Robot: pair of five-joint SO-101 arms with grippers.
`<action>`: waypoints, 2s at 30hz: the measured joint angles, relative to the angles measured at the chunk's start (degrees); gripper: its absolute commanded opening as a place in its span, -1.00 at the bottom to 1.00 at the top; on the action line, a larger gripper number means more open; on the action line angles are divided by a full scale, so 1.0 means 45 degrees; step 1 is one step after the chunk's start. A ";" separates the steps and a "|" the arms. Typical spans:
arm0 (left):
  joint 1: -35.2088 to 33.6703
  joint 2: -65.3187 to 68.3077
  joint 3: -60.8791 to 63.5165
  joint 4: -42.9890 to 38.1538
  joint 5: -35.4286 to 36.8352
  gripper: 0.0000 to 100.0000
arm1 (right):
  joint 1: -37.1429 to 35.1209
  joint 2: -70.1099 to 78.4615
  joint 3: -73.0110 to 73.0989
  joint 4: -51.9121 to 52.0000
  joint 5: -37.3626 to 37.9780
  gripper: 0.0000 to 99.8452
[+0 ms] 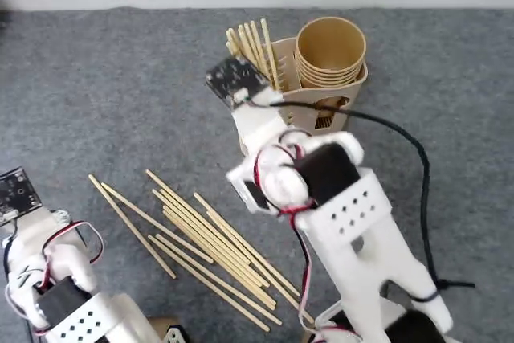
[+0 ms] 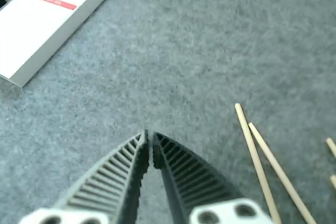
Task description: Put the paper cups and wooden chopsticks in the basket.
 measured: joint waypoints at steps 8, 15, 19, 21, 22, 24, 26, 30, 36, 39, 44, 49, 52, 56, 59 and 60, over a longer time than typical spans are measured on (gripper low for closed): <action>0.0020 0.0000 -0.1133 0.1778 -0.0156 -0.97 | -0.0156 -0.3282 0.4650 -0.1993 0.0000 -0.62; 0.0137 0.0000 -0.1094 0.1915 -0.0176 -0.97 | -0.0625 -0.4103 0.9143 -0.5705 0.0000 -0.62; 0.0899 0.0000 -0.0078 0.1446 -0.0195 -0.97 | -0.1543 -0.4103 1.0784 -0.7521 0.0000 -0.62; 0.1211 0.0000 0.0332 0.1055 -0.0195 -0.97 | -0.1934 -0.4103 1.1429 -0.8322 0.0000 -0.62; 0.1289 0.0000 0.0371 0.0957 -0.0195 -0.97 | -0.2071 -0.4103 1.1702 -0.8733 0.0000 -0.62; 0.1348 0.0000 0.0430 0.0899 -0.0195 -0.97 | -0.2364 -0.4103 1.2171 -0.9436 0.0000 -0.62; 0.1426 0.0000 0.0430 0.0860 -0.0195 -0.97 | -0.2540 -0.3849 1.2308 -0.9983 -0.0039 -0.62; 0.1426 0.0000 0.0586 0.0781 -0.0195 -0.97 | -0.2598 -0.2266 1.2308 -1.0589 -0.0606 -0.62; 0.1426 0.0000 0.0586 0.0781 -0.0195 -0.97 | -0.2637 0.1172 1.0979 -1.0764 -0.0821 -0.62; 0.1426 0.0000 0.0586 0.0781 -0.0195 -0.97 | -0.2637 0.2559 1.0256 -1.0764 -0.0821 -0.62; 0.1426 0.0000 0.0586 0.0781 -0.0195 -0.97 | -0.2637 0.4122 0.9397 -1.0784 -0.0821 -0.62; 0.1426 0.0000 0.0625 0.0781 -0.0195 -0.97 | -0.2637 0.4943 0.9280 -1.1585 -0.0821 -0.83; 0.1426 0.0000 0.0625 0.0781 -0.0195 -0.97 | -0.2520 0.5216 0.9280 -1.2034 -0.0801 -0.88; 0.1426 0.0000 0.0625 0.0781 -0.0195 -0.97 | -0.2032 0.5529 0.9123 -1.2230 -0.0801 -0.89; 0.1426 0.0000 0.0625 0.0781 -0.0195 -0.97 | -0.1973 0.5607 0.9065 -1.2230 -0.0762 -0.90; 0.1426 0.0000 0.0625 0.0781 -0.0195 -0.97 | -0.1973 0.5607 0.9065 -1.2230 -0.0664 -0.93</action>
